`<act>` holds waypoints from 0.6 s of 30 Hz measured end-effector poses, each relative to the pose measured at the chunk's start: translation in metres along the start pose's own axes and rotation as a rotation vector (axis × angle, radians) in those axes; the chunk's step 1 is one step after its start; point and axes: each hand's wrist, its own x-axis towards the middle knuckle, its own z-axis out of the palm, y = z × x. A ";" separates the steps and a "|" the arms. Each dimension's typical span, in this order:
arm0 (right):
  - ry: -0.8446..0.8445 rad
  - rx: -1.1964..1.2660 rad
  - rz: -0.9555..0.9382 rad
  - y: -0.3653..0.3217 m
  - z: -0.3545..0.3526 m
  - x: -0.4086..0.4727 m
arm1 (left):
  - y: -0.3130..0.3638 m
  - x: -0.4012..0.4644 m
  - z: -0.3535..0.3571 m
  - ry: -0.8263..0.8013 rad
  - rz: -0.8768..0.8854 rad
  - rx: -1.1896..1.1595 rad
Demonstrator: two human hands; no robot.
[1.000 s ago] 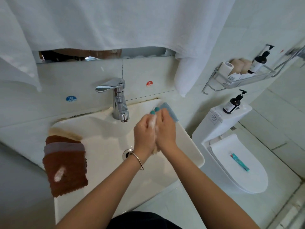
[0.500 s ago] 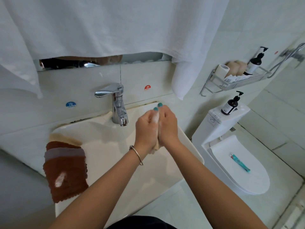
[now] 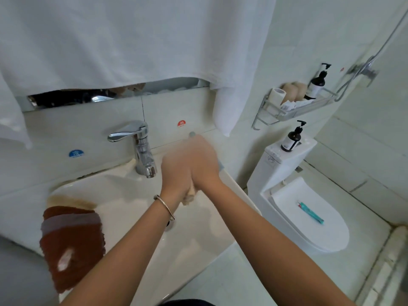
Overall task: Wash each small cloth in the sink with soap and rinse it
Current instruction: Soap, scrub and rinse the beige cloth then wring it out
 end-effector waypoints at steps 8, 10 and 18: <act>-0.052 -0.146 -0.071 0.000 0.000 0.004 | 0.003 0.004 -0.003 0.000 -0.008 -0.040; -0.072 -0.189 -0.159 -0.002 0.002 -0.005 | 0.007 0.009 -0.008 0.022 0.017 -0.031; -0.120 -0.256 -0.172 0.000 0.001 -0.006 | 0.007 0.010 -0.008 0.032 0.000 0.048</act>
